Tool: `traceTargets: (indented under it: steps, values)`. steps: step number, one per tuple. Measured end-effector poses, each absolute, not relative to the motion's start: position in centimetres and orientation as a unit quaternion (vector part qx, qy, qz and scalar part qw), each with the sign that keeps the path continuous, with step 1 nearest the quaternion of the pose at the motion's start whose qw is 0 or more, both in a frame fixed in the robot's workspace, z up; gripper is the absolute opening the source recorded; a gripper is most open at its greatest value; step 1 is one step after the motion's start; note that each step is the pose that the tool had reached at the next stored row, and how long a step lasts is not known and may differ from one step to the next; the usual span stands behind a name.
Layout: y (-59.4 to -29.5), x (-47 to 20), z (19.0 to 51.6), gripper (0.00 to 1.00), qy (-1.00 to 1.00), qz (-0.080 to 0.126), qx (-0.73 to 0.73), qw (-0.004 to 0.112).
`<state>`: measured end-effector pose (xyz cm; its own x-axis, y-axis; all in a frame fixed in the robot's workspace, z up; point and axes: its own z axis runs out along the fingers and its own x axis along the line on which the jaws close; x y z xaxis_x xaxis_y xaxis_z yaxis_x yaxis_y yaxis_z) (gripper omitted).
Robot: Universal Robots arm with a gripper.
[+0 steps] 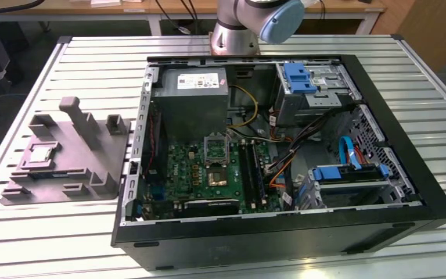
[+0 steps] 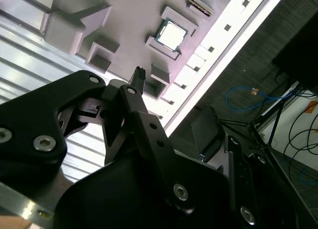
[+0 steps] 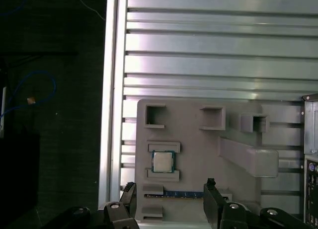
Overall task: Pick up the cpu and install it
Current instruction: 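Pick up the cpu and move it towards the insertion slot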
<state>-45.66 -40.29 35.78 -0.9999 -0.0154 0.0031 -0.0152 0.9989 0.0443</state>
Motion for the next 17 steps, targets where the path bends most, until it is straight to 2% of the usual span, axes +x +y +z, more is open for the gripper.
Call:
traceTargets:
  steps: [17]
  values:
    - [-40.5,-45.7,33.6,0.65,-1.000,-0.025,0.008,0.002]
